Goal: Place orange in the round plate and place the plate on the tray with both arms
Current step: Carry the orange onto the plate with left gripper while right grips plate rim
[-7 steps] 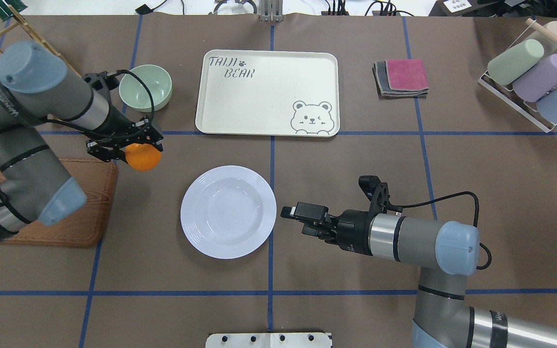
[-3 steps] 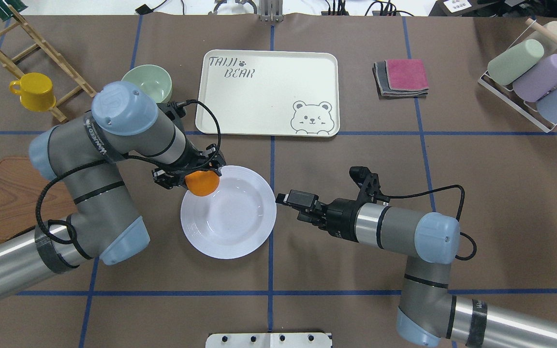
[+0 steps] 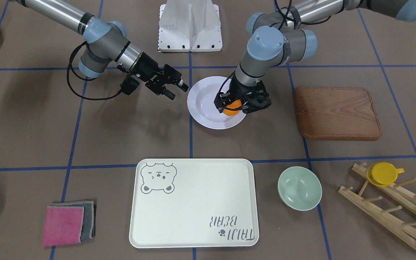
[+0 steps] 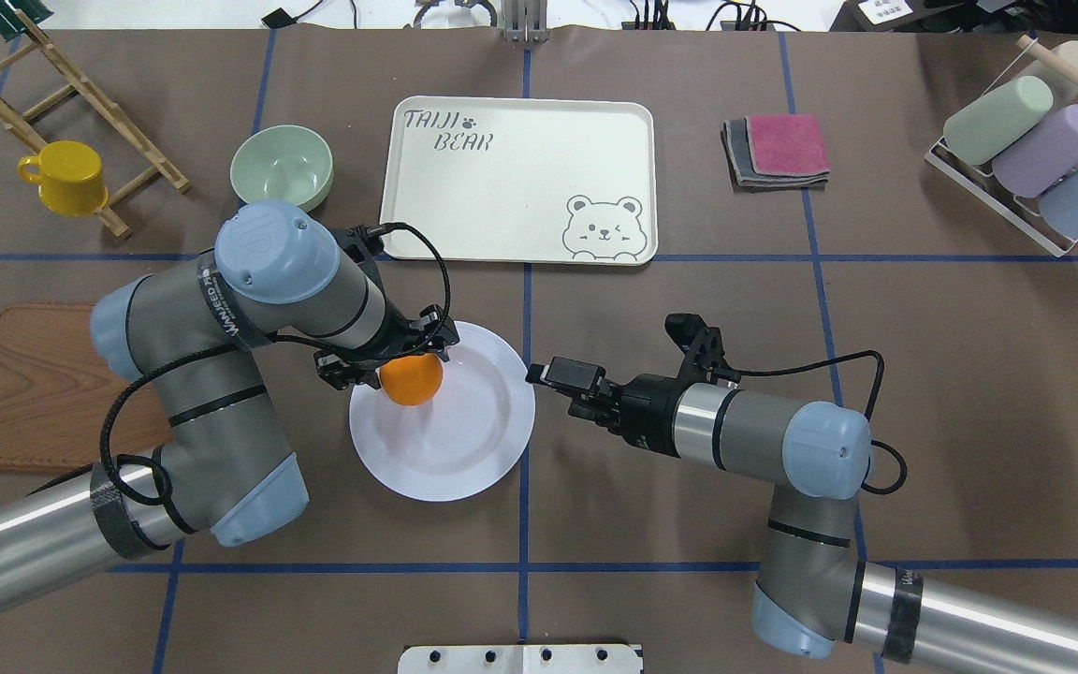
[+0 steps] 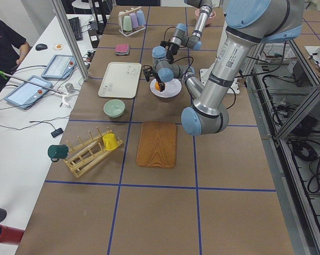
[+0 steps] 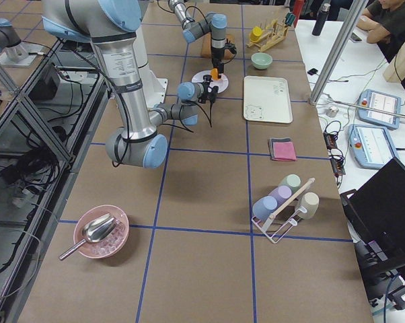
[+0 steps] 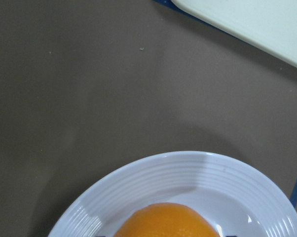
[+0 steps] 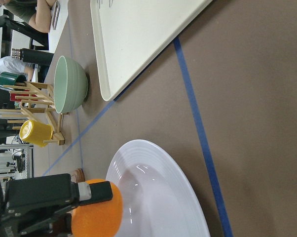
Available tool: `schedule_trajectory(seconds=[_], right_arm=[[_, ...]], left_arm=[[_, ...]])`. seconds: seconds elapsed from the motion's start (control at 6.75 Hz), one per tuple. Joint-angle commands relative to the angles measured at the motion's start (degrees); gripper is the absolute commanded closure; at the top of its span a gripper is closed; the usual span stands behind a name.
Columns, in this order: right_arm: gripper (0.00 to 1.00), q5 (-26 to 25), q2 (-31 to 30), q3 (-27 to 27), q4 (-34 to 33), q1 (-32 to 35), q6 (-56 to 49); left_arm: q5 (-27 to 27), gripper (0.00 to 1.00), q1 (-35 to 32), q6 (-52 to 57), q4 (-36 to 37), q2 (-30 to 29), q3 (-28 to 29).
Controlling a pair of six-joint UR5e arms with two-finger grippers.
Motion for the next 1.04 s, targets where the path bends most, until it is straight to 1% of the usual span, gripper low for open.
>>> schedule_trajectory(seconds=[0.0,0.15,0.3,0.44,0.74,0.89], right_arm=[[0.02,-0.28,3.62,-4.30,0.01,-0.02,-0.11],[0.02,-0.28,5.12,-5.63,-0.08,-0.11,-0.03],[0.02,-0.19,5.31,-6.08,-0.08,-0.37,-0.03],[0.02,-0.19,5.39,-6.26,-0.16,-0.89,-0.03],[0.03,-0.19,5.57,-6.87,-0.25,-1.69,-0.03],[0.07,-0.27,6.44,-7.66,-0.25,-2.30,-0.11]], left_arm=[[0.19,0.02,-0.01,0.42,-0.03,0.38,-0.54],[-0.07,0.02,-0.45,0.51,-0.03,0.47,-1.41],[-0.34,0.02,-2.10,3.03,0.14,0.65,-2.90],[-0.51,0.02,-3.16,5.41,0.23,2.56,-4.22],[-4.19,0.02,-5.71,6.75,0.14,3.37,-4.59],[-4.21,0.02,-6.16,6.84,-0.03,3.98,-4.67]])
